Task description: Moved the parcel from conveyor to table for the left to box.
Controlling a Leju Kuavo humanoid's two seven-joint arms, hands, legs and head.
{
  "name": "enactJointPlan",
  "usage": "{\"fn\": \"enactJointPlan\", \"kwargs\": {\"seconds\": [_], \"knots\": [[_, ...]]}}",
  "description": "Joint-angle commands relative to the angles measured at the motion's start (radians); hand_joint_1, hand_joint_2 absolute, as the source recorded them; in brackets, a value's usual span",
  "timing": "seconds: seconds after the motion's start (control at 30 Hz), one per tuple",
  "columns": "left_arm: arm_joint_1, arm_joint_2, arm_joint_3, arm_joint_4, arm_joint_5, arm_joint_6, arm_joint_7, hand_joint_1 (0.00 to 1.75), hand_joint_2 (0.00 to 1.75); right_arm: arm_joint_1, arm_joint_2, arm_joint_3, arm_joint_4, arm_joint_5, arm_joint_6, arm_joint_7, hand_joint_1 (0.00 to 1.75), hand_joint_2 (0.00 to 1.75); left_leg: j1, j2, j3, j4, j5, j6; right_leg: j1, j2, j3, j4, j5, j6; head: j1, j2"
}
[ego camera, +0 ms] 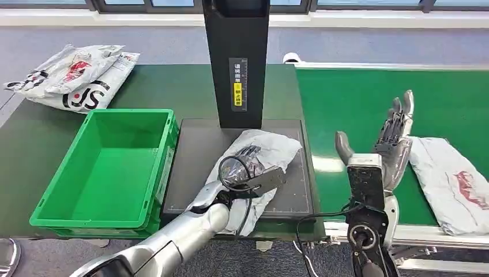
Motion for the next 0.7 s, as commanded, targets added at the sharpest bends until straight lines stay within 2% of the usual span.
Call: {"fn": "enactJointPlan", "kwargs": {"seconds": [0.03, 0.7], "knots": [[-0.061, 0.025, 0.012, 0.154, -0.116, 0.021, 0.061, 1.75, 1.75, -0.070, 0.016, 0.020, 0.080, -0.020, -0.002, 0.000, 0.00, 1.75, 0.000, 0.004, 0.002, -0.001, -0.001, 0.000, 0.000, 0.003, 0.001, -0.001, 0.001, -0.001, 0.000, 0.000], [-0.061, 0.046, 0.081, 0.134, -0.219, 0.072, 0.066, 1.75, 1.75, -0.070, 0.013, 0.017, 0.093, -0.035, 0.005, -0.013, 0.00, 1.75, 0.001, 0.005, 0.003, -0.002, 0.000, 0.000, 0.001, 0.003, 0.002, -0.003, 0.002, -0.001, 0.000, 0.000]]}}
